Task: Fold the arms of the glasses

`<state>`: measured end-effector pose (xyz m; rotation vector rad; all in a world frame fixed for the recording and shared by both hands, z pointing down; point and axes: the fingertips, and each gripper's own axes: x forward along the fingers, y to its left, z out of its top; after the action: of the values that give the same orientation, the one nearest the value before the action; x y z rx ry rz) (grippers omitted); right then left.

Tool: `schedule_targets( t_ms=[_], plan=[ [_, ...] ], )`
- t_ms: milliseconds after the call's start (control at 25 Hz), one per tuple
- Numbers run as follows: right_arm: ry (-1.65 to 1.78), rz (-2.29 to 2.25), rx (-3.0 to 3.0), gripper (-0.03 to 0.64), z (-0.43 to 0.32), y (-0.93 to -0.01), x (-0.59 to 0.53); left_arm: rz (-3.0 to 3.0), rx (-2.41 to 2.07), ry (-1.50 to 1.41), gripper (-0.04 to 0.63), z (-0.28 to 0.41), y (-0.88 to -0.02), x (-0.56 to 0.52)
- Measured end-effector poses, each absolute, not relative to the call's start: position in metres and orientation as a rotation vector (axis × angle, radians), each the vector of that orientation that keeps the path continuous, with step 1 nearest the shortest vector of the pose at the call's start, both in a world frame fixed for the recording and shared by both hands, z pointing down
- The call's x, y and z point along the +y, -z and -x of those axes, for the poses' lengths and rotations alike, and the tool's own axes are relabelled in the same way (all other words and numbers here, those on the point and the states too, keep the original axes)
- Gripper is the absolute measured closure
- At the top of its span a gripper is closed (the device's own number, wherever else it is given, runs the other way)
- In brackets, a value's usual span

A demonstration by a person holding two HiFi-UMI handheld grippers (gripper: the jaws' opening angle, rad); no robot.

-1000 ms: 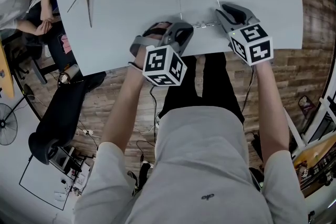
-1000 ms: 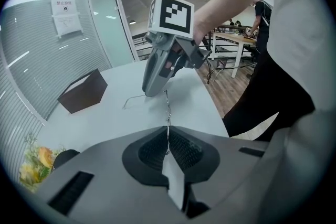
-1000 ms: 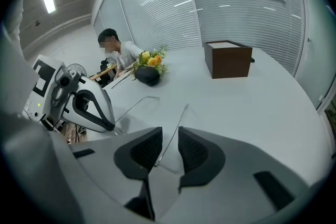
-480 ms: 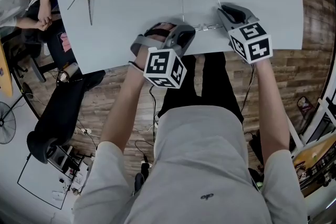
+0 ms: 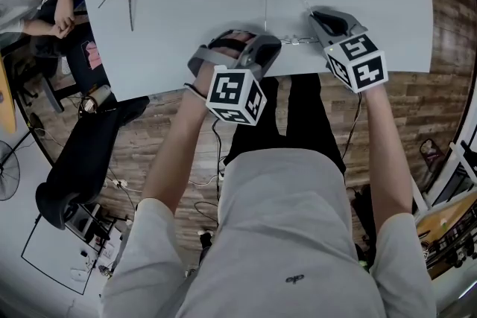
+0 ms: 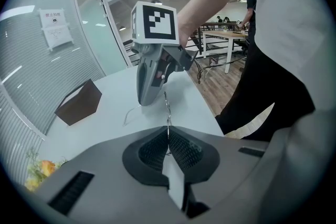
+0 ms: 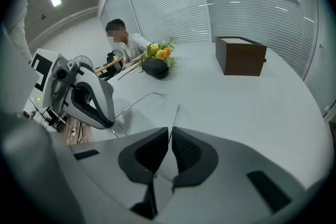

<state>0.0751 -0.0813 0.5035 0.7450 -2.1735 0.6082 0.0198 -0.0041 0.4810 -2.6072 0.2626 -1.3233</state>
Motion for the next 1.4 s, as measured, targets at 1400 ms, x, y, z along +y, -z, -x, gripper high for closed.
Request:
schedule_targets(
  t_ms=[1400],
  plan=[
    [-0.516,-0.196,-2.174,0.607,-0.047,-0.502,-0.022,2.577,0.165,1.324,0.574,-0.019,-0.485,0.009]
  ],
)
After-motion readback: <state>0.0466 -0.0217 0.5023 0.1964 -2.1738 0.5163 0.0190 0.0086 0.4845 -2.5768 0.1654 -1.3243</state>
